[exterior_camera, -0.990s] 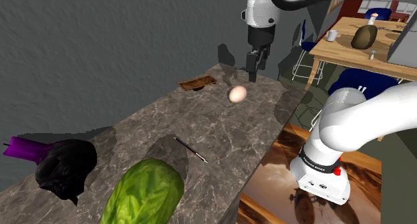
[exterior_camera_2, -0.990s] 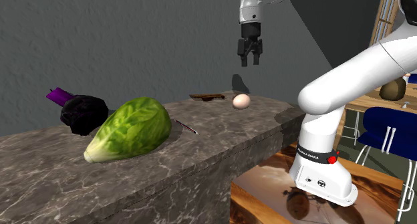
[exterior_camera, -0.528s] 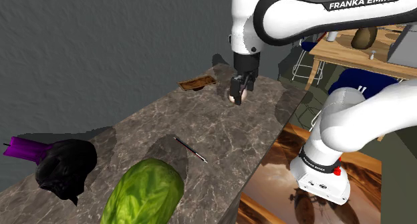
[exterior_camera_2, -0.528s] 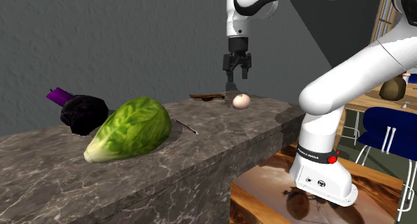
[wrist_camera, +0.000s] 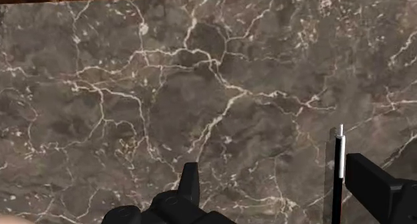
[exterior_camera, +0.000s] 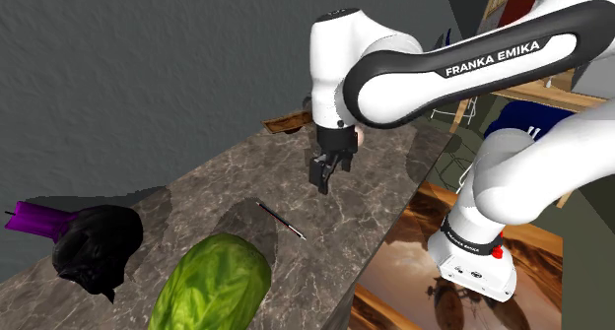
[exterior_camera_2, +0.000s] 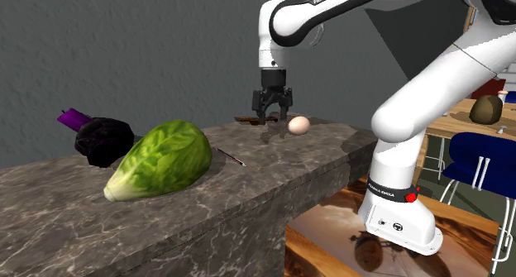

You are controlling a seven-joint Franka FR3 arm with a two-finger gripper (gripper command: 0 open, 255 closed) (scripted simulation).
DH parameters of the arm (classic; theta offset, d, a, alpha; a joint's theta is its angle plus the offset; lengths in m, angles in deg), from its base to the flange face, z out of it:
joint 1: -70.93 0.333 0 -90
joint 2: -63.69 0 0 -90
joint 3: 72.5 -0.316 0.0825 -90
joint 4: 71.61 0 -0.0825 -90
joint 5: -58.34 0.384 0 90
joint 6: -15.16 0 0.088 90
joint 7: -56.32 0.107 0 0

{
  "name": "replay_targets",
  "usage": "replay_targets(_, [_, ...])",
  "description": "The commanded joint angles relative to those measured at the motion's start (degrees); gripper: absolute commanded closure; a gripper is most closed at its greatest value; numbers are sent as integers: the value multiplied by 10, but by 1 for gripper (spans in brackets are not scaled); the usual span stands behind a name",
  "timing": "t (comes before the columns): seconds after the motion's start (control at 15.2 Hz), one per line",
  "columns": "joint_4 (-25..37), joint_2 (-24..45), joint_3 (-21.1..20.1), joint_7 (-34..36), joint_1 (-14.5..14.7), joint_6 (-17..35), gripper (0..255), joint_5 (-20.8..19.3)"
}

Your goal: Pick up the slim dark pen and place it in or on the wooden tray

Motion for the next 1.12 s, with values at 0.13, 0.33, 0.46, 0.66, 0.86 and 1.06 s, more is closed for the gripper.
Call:
replay_targets(0.13, [2,62,-57,56,3,74,0,23])
replay_targets(0.33, [16,121,-99,101,-3,128,0,25])
replay_targets(0.46, [28,164,-129,134,-10,165,0,17])
replay_targets(0.66, [26,191,-144,148,-14,195,0,11])
replay_targets(0.86, [15,210,-152,154,-17,224,0,6])
replay_targets(1.06, [7,228,-160,159,-21,248,0,-1])
